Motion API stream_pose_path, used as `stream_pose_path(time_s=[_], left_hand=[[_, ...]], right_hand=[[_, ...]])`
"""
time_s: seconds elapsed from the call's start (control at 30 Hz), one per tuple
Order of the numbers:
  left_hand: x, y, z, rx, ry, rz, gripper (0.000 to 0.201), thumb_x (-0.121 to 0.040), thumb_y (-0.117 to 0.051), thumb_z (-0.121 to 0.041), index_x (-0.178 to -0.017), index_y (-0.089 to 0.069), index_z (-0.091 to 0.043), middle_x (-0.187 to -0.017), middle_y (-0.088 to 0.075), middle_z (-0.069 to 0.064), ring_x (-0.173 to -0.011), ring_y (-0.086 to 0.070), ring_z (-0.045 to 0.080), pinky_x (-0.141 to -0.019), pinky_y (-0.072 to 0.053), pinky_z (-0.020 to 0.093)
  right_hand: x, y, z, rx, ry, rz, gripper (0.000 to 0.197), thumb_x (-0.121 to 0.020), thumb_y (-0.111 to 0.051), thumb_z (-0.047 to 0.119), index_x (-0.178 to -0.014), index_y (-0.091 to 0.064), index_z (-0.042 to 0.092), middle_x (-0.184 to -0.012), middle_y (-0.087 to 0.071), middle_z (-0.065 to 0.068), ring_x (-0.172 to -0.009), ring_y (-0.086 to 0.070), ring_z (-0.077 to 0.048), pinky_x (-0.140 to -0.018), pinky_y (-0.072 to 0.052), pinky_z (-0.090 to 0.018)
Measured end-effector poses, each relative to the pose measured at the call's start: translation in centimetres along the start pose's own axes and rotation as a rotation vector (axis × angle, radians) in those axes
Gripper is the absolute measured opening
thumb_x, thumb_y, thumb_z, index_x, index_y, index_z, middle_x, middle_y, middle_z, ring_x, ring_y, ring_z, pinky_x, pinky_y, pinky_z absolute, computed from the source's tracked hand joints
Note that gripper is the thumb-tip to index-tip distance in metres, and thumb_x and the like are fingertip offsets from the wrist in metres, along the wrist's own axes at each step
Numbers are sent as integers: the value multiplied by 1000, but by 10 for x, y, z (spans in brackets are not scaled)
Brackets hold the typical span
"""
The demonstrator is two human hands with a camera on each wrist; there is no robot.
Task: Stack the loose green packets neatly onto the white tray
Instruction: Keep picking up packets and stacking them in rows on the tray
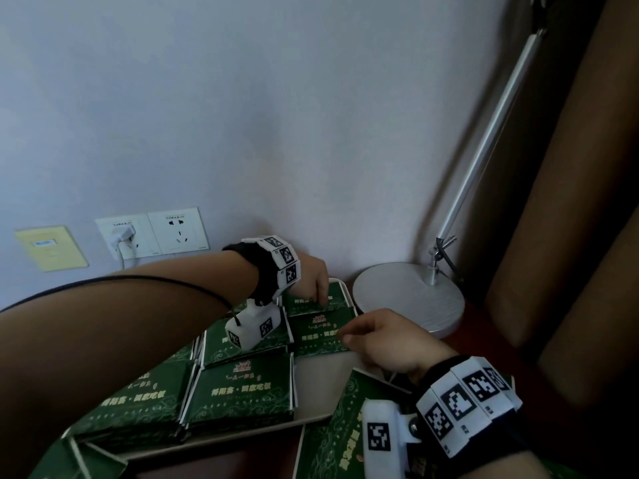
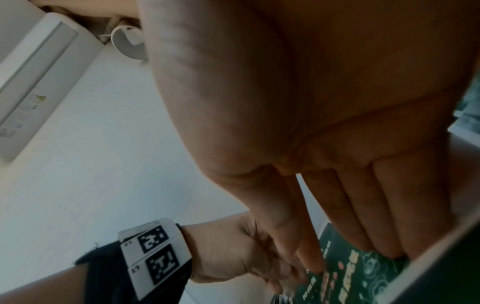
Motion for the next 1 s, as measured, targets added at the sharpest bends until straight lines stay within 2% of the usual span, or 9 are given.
stream_pose_path(time_s=[0.1,0.27,0.37,0.47,0.57,0.63,0.77,0.87,1.0], left_hand=[[2,-8,-1,4,2,35,45,-88,-45,4,-112,-76,-18,-118,-71,1,-106,-64,20,-97,-53,32],[9,-8,-4,-48,29,34,44,-93,-43,3,-118,-74,-17,-126,-67,2,-106,-61,21,-96,-50,27],[23,-3,-8,-81,46,27,46,-93,-44,1,-126,-69,-19,-133,-62,0,-113,-60,21,-94,-50,27],[55,10,-15,-61,54,-58,41,-93,-53,-6,-129,-66,-22,-124,-62,-5,-102,-58,13,-79,-49,21],[101,14,-22,33,38,-105,32,-93,-62,-17,-124,-68,-23,-113,-65,-6,-99,-59,12,-87,-51,28],[138,2,-29,83,23,-75,29,-92,-67,-29,-120,-68,-23,-104,-64,-9,-95,-60,11,-91,-51,31],[203,-44,-49,80,17,58,37,-91,-68,-40,-123,-66,-22,-95,-57,-16,-92,-55,7,-84,-42,23],[236,-83,-55,47,42,143,47,-89,-68,-46,-128,-62,-21,-106,-59,-10,-98,-55,13,-84,-42,25],[259,-124,-62,60,57,176,65,-79,-75,-54,-132,-53,-24,-122,-58,-6,-104,-56,17,-91,-48,33]], right_hand=[[0,-3,0,33,19,35,23,-98,-58,21,-119,-69,21,-72,-55,16,-63,-48,3,-57,-35,-13],[1,-4,2,13,28,57,22,-97,-60,22,-116,-69,20,-72,-58,15,-62,-50,3,-56,-37,-13],[3,-2,6,-36,27,48,14,-95,-63,21,-107,-71,23,-84,-65,10,-71,-57,-4,-66,-47,-20],[9,8,14,-146,35,-2,9,-92,-68,19,-97,-70,26,-98,-69,1,-91,-63,-14,-75,-52,-28],[21,14,32,-175,65,-15,9,-91,-69,16,-97,-69,22,-97,-69,-5,-93,-65,-21,-81,-53,-34],[32,13,53,-121,111,-15,9,-90,-69,15,-98,-69,19,-93,-68,-5,-87,-64,-20,-80,-52,-34],[63,1,101,42,251,-1,15,-88,-73,24,-102,-71,20,-84,-68,4,-79,-64,-12,-76,-54,-32],[86,-21,130,212,292,34,22,-84,-76,32,-104,-72,23,-86,-69,8,-76,-64,-6,-76,-54,-29],[112,-59,137,489,232,145,26,-82,-77,39,-105,-71,28,-96,-70,7,-84,-67,-10,-81,-56,-30]])
Point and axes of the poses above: each hand's wrist, its own x-axis away from the middle knuckle, its own y-axis out of the back of the hand, z = x × y, the point moved 7 cm from there along -x, towards the middle knuckle
